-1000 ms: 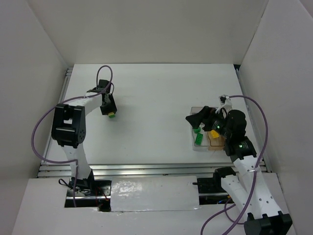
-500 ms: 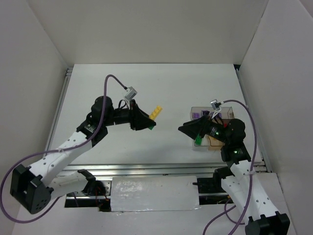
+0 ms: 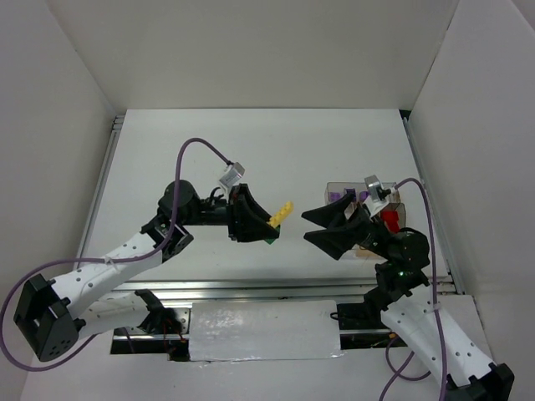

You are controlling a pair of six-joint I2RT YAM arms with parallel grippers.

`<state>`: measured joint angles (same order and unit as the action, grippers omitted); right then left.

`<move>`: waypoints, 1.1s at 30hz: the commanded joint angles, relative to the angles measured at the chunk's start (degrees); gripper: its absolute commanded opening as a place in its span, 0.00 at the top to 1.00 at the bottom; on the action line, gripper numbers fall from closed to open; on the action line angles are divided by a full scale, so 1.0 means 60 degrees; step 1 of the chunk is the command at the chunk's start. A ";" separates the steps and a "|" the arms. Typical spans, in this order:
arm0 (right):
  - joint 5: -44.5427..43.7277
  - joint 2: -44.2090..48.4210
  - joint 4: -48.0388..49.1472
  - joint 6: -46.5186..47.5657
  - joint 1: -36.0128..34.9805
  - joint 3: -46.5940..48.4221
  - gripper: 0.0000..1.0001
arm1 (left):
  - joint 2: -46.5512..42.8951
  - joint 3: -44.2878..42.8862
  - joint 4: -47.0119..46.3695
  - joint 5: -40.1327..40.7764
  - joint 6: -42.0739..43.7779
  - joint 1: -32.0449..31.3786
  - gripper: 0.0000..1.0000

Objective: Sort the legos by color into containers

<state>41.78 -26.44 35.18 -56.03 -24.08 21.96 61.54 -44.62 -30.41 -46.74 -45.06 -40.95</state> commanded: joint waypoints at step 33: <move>0.0989 -0.3268 -0.5055 0.5295 -0.2272 0.4307 0.98 | -0.0353 -0.1088 0.2489 0.0451 0.2353 -0.0866 0.00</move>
<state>41.65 -44.60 11.25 -28.97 -37.36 43.72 61.10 -50.35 -14.68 -42.89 -33.08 -45.91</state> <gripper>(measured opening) 0.440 0.994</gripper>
